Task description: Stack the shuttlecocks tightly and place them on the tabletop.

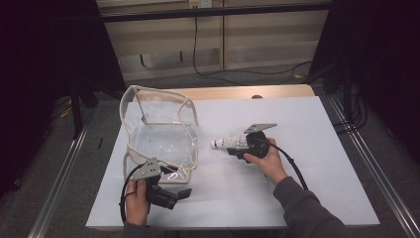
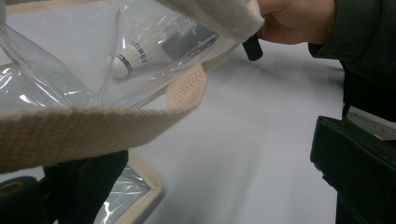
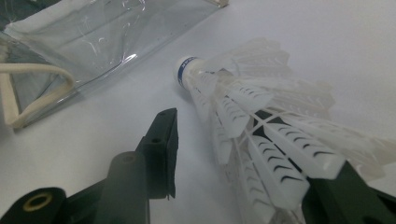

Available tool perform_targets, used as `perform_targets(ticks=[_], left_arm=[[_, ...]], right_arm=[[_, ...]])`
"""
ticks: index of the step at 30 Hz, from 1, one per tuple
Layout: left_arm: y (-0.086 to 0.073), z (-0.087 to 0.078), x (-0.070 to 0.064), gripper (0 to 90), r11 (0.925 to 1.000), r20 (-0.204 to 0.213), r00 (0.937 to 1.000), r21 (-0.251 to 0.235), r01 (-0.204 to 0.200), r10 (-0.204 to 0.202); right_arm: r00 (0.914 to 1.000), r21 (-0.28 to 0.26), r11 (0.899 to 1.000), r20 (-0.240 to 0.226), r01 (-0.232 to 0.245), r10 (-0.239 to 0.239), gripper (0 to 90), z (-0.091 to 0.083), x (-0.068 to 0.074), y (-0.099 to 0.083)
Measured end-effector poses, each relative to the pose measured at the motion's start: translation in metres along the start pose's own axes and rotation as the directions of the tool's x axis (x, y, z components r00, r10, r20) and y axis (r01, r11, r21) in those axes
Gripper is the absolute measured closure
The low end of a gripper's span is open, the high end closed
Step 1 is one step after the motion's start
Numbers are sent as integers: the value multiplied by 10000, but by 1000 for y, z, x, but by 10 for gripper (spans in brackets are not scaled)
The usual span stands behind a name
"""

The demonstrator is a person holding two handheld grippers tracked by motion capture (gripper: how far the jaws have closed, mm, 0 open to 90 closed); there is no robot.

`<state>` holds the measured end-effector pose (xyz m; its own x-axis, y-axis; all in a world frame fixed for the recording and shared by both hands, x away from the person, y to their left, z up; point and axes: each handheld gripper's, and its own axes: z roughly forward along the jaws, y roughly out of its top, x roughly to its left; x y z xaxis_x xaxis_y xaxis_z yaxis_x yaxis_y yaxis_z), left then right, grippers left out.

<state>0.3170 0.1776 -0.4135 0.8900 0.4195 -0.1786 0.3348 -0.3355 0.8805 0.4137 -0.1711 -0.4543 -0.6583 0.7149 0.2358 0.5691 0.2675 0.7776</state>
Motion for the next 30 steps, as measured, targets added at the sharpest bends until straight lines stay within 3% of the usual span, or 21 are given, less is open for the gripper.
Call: perform_targets(ticks=[14,19,22,30], left_arm=[[0,0,0,43,10000,6,10000,-7,-6,6],[0,0,0,43,10000,9,10000,-8,-7,7],[0,0,0,43,10000,4,10000,-9,-9,9],[0,0,0,43,10000,-8,10000,-6,-19,19]], right_arm=[[9994,-194,9997,311,-121,127,607,6,0,2],[9989,-201,9996,419,-219,227,670,7,0,3],[9987,-218,9997,491,-137,147,761,8,-1,3],[9993,-161,9998,338,-141,146,824,7,-2,5]])
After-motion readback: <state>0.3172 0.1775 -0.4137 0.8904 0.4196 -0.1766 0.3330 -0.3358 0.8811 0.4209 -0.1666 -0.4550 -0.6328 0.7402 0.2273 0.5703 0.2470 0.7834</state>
